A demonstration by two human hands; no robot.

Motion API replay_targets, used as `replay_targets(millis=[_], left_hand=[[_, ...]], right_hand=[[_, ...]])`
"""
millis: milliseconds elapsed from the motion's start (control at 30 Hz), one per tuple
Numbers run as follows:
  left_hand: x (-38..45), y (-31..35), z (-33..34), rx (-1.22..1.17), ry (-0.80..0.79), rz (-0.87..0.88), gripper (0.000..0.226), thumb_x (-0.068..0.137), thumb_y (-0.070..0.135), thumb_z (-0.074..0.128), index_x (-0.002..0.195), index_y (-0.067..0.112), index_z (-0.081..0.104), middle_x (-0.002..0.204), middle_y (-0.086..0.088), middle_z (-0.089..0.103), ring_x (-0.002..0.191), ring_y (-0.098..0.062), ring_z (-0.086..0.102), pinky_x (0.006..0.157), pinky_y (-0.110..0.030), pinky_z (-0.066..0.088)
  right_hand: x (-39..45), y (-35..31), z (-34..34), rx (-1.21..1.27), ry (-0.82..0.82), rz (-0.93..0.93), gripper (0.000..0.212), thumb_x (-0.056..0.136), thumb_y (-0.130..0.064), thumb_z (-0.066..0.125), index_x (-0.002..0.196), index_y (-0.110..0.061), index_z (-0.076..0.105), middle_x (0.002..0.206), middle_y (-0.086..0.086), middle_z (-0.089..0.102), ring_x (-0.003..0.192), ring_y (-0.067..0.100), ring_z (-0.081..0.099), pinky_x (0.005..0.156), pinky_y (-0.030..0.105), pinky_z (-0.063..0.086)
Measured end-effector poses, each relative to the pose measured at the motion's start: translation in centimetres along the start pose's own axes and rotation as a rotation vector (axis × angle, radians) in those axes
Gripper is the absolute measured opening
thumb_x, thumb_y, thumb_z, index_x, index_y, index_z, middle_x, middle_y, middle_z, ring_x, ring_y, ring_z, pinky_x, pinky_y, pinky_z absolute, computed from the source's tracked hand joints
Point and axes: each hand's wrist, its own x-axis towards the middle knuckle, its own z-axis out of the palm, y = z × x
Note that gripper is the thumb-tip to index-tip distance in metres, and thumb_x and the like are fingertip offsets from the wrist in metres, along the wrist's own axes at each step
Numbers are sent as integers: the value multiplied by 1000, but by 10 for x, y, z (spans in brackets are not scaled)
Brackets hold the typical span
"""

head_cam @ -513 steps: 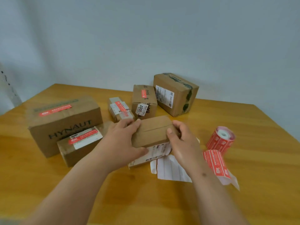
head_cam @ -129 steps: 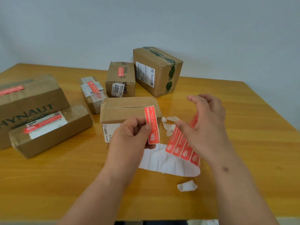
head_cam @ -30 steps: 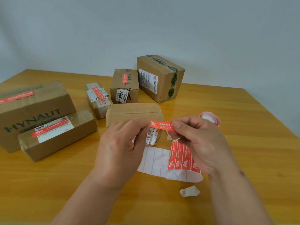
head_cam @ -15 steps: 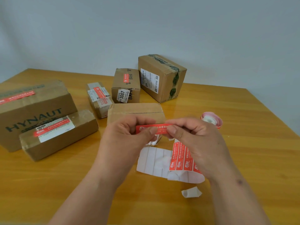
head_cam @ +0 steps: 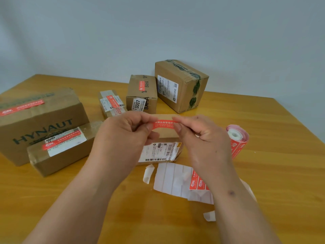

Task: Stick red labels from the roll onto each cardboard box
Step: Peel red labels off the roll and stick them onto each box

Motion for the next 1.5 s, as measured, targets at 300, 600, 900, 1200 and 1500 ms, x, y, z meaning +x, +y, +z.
replay_targets(millis=[300,600,900,1200,1500], left_hand=[[35,2,-24,45,-26,-50,17,90,18,66,89,31,77,62,7,69,57,-4,64,56,-11,52],[63,-5,-26,542,-164,-3,46,92,24,62,136,33,51,80,9,69,79,-3,61,55,-9,36],[71,-6,-11,840,-132,32,7,92,27,59,85,30,61,89,12,59,87,-10,53,68,-23,39],[65,-6,-6,915,-114,48,11,94,27,54,86,30,60,90,8,61,86,-13,52,70,-26,42],[66,-5,-4,910,-124,72,14,95,21,50,93,13,62,95,-7,63,88,-24,59,72,-34,49]], right_hand=[[33,-16,6,42,-88,52,30,87,-23,68,111,-32,53,72,-7,63,67,2,60,59,8,43],[55,-3,24,-235,-200,98,15,93,-20,58,83,-32,55,74,-17,55,68,-6,53,54,6,38],[61,5,33,-418,-246,121,10,91,-19,55,86,-28,57,76,-16,54,69,2,52,54,16,38],[55,9,39,-566,-252,30,8,89,-20,53,89,-26,57,84,-11,54,74,6,48,57,14,35],[53,10,40,-565,-249,10,7,90,-20,53,89,-25,58,84,-10,53,75,8,47,61,23,36]])
